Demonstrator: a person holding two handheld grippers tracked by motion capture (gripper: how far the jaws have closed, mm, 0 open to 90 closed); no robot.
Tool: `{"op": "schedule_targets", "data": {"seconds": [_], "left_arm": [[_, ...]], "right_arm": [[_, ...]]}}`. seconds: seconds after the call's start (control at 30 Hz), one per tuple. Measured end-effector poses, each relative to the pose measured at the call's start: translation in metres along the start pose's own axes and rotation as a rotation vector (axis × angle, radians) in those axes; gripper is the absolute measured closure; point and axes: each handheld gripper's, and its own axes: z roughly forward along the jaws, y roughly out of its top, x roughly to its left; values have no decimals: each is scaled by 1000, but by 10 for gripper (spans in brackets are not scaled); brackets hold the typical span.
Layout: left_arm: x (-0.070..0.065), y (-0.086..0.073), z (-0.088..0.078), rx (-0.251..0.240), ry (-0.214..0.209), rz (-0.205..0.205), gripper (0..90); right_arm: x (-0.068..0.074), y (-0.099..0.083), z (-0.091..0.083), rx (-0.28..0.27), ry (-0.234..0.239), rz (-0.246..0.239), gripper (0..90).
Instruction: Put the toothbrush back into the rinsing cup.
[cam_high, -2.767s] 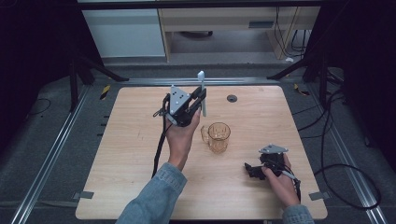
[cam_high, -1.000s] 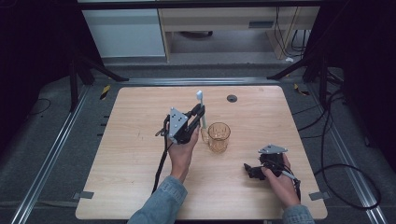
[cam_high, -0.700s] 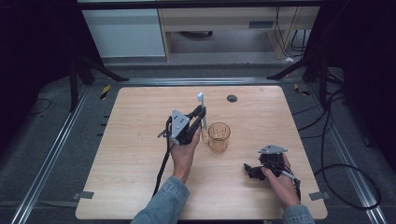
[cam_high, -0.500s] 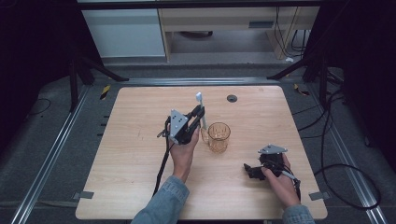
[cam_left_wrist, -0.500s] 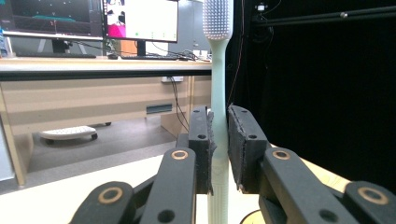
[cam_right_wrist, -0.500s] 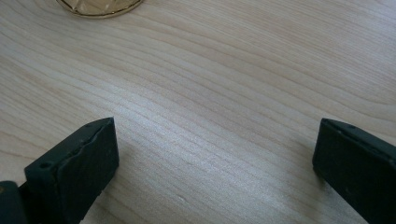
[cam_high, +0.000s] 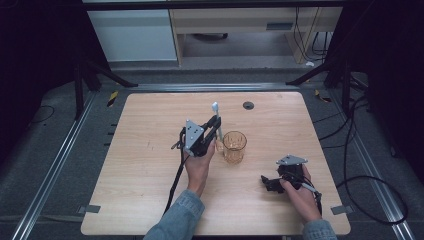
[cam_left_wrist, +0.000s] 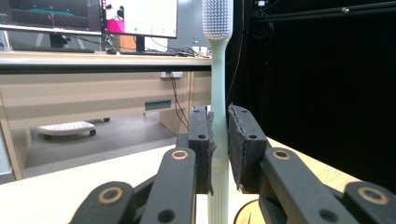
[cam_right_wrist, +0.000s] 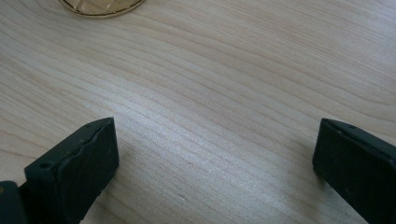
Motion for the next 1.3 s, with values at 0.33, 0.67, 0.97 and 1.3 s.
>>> {"op": "schedule_targets", "data": {"seconds": [0.33, 0.67, 0.97, 1.3], "left_arm": [[2, -12, 1, 25, 9, -12, 792], [2, -17, 3, 42, 4, -25, 792], [4, -24, 3, 74, 8, -27, 792], [4, -29, 4, 100, 8, -30, 791]], "right_arm": [[0, 0, 0, 0, 1, 1, 8], [0, 0, 0, 0, 5, 0, 8], [0, 0, 0, 0, 6, -5, 8], [0, 0, 0, 0, 6, -6, 7]]}}
